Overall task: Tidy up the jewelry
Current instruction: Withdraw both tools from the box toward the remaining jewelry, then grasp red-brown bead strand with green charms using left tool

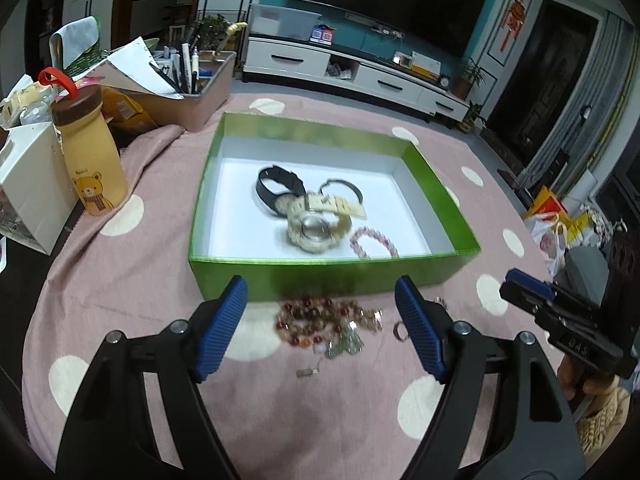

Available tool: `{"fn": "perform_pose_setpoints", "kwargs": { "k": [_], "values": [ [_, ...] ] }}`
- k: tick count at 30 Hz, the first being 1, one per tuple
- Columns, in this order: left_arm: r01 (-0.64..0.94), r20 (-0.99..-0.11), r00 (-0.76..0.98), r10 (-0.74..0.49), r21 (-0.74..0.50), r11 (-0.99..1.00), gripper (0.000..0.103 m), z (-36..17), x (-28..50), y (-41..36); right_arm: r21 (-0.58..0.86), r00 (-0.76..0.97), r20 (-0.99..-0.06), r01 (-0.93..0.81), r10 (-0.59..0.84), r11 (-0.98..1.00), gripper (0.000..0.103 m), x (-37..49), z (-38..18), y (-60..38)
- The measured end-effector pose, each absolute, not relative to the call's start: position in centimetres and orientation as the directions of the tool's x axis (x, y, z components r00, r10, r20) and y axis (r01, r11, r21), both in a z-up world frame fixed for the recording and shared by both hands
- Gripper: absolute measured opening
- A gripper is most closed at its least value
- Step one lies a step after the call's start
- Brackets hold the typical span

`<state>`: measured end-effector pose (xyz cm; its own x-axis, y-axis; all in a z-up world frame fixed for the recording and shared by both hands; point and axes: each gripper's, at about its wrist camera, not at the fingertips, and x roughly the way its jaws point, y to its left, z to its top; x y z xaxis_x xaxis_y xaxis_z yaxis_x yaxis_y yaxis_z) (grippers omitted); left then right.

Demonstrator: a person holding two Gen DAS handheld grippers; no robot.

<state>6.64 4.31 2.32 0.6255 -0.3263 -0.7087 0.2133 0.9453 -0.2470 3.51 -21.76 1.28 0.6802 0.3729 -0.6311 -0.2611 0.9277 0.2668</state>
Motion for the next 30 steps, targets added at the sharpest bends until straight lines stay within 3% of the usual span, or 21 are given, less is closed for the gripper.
{"fn": "perform_pose_setpoints", "kwargs": {
  "k": [17, 30],
  "values": [
    [0.26, -0.75, 0.57, -0.335, -0.222, 0.94, 0.076, -2.0, 2.5, 3.7, 0.284, 0.599, -0.68, -0.317, 0.423, 0.905, 0.036, 1.8, -1.5, -19.9],
    [0.302, -0.765, 0.538, -0.355, -0.219, 0.928, 0.051, -3.8, 3.7, 1.7, 0.304, 0.574, -0.692, -0.317, 0.437, 0.898, 0.036, 1.9, -2.5, -19.5]
  ]
}}
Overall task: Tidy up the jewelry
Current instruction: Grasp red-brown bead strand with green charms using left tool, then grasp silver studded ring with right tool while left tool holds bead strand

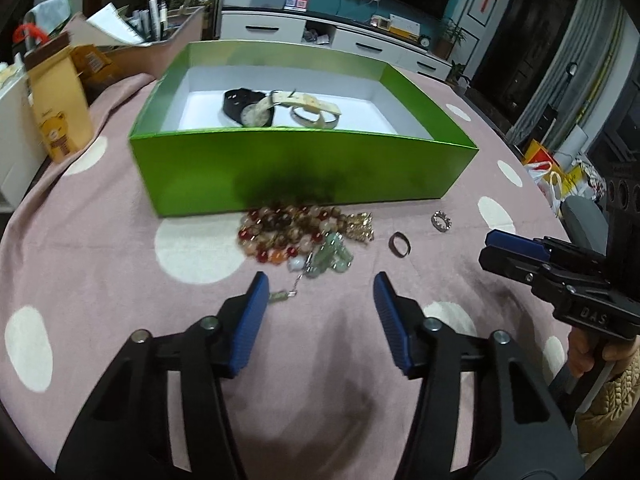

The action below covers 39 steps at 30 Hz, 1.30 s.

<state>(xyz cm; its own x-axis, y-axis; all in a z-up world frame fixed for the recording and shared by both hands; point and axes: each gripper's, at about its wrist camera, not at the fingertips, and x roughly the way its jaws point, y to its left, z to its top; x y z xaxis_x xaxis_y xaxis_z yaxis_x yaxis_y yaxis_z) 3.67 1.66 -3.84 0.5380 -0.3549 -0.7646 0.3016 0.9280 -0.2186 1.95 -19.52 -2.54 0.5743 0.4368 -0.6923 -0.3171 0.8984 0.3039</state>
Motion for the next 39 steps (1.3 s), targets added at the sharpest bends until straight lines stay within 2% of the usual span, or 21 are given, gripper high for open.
{"fn": "perform_pose_setpoints", "kwargs": {
  "k": [13, 19, 29, 34, 39],
  "values": [
    [0.381, -0.783, 0.512, -0.353, -0.162, 0.91, 0.01, -5.2, 6.5, -0.8, 0.314, 0.558, -0.706, -0.305, 0.436, 0.899, 0.036, 2.7, -3.6, -19.6],
    [0.398, -0.793, 0.498, -0.35, -0.149, 0.905, 0.006, -5.7, 6.5, -1.4, 0.321, 0.555, -0.712, -0.288, 0.43, 0.902, 0.036, 3.1, -4.1, -19.7],
    [0.336, -0.692, 0.573, -0.44, -0.291, 0.896, 0.005, -1.7, 5.6, 1.9, 0.256, 0.579, -0.726, -0.274, 0.371, 0.927, 0.036, 3.6, -4.3, -19.9],
    [0.306, -0.643, 0.625, -0.442, -0.319, 0.897, 0.005, 0.7, 5.3, 3.8, 0.2, 0.592, -0.734, -0.282, 0.334, 0.938, 0.036, 4.2, -4.5, -19.5],
    [0.279, -0.633, 0.646, -0.426, -0.324, 0.904, 0.005, 1.2, 5.4, 5.2, 0.167, 0.592, -0.744, -0.285, 0.311, 0.944, 0.036, 5.3, -5.0, -19.1]
  ]
}}
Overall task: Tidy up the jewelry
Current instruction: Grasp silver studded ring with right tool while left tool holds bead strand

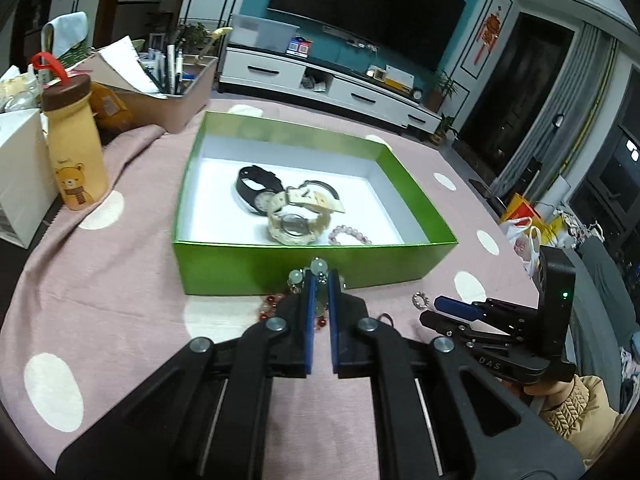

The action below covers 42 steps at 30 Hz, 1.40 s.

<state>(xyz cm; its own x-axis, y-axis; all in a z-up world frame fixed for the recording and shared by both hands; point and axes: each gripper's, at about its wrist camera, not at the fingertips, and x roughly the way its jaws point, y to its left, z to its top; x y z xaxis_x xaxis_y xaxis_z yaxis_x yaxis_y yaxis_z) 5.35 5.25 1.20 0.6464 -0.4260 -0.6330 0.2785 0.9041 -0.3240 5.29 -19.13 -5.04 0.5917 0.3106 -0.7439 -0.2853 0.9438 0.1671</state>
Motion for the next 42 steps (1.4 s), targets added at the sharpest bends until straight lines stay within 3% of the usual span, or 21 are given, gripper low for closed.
{"fn": "perform_pose_setpoints", "kwargs": {
  "k": [18, 22, 26, 42],
  "values": [
    [0.261, -0.643, 0.635, -0.428, -0.343, 0.902, 0.005, 0.3, 5.5, 5.9, 0.058, 0.61, -0.758, -0.288, 0.23, 0.956, 0.036, 6.9, -5.7, -17.9],
    [0.266, -0.642, 0.632, -0.434, -0.346, 0.899, 0.005, 0.2, 5.3, 5.7, 0.036, 0.612, -0.762, -0.287, 0.212, 0.957, 0.021, 7.2, -5.7, -17.7],
    [0.265, -0.643, 0.629, -0.437, -0.351, 0.898, 0.005, 0.2, 5.1, 5.7, 0.01, 0.619, -0.763, -0.274, 0.185, 0.962, 0.02, 7.1, -5.6, -17.3],
    [0.242, -0.651, 0.644, -0.402, -0.325, 0.914, 0.005, 1.3, 3.8, 5.6, 0.125, 0.702, -0.661, -0.244, 0.264, 0.962, 0.02, 2.3, -2.0, -19.3]
  ]
}}
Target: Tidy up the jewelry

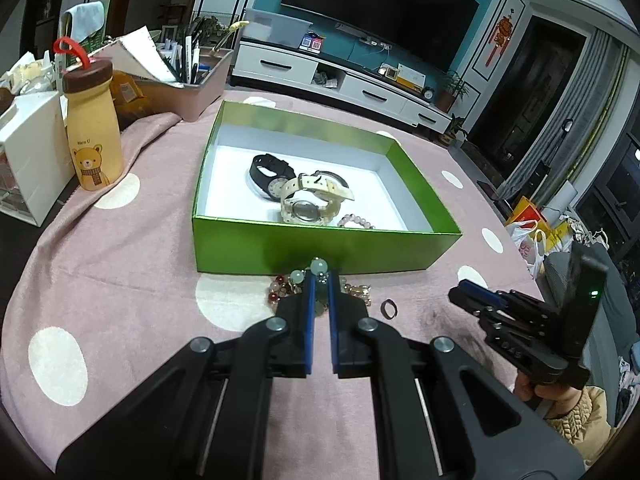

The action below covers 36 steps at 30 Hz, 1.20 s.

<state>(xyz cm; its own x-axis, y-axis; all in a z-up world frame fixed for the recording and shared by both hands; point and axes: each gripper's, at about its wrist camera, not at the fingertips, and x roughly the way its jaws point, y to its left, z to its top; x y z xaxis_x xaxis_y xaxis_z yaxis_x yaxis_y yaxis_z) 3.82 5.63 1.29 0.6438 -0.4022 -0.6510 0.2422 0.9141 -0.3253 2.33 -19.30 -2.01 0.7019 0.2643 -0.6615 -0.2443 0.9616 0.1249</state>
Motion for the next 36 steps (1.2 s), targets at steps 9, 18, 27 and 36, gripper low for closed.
{"fn": "perform_pose_setpoints", "kwargs": {
  "k": [9, 18, 27, 36],
  "values": [
    [0.268, -0.635, 0.665, -0.392, -0.287, 0.92, 0.006, 3.3, 3.6, 4.6, 0.144, 0.764, -0.57, -0.268, 0.301, 0.953, 0.02, 1.2, 1.8, -19.8],
    [0.28, -0.62, 0.686, -0.381, -0.258, 0.925, 0.006, 5.1, 4.5, 3.7, 0.16, 0.797, -0.511, -0.281, 0.323, 0.946, 0.02, 1.6, 4.1, -20.1],
    [0.302, -0.604, 0.698, -0.385, -0.239, 0.923, 0.006, 6.5, 6.0, 2.1, 0.167, 0.809, -0.478, -0.298, 0.342, 0.94, 0.02, 3.2, 5.3, -19.7],
    [0.315, -0.603, 0.699, -0.385, -0.223, 0.922, 0.006, 6.8, 8.1, 0.8, 0.148, 0.824, -0.459, -0.297, 0.332, 0.943, 0.02, 5.3, 6.2, -19.3]
  ]
}}
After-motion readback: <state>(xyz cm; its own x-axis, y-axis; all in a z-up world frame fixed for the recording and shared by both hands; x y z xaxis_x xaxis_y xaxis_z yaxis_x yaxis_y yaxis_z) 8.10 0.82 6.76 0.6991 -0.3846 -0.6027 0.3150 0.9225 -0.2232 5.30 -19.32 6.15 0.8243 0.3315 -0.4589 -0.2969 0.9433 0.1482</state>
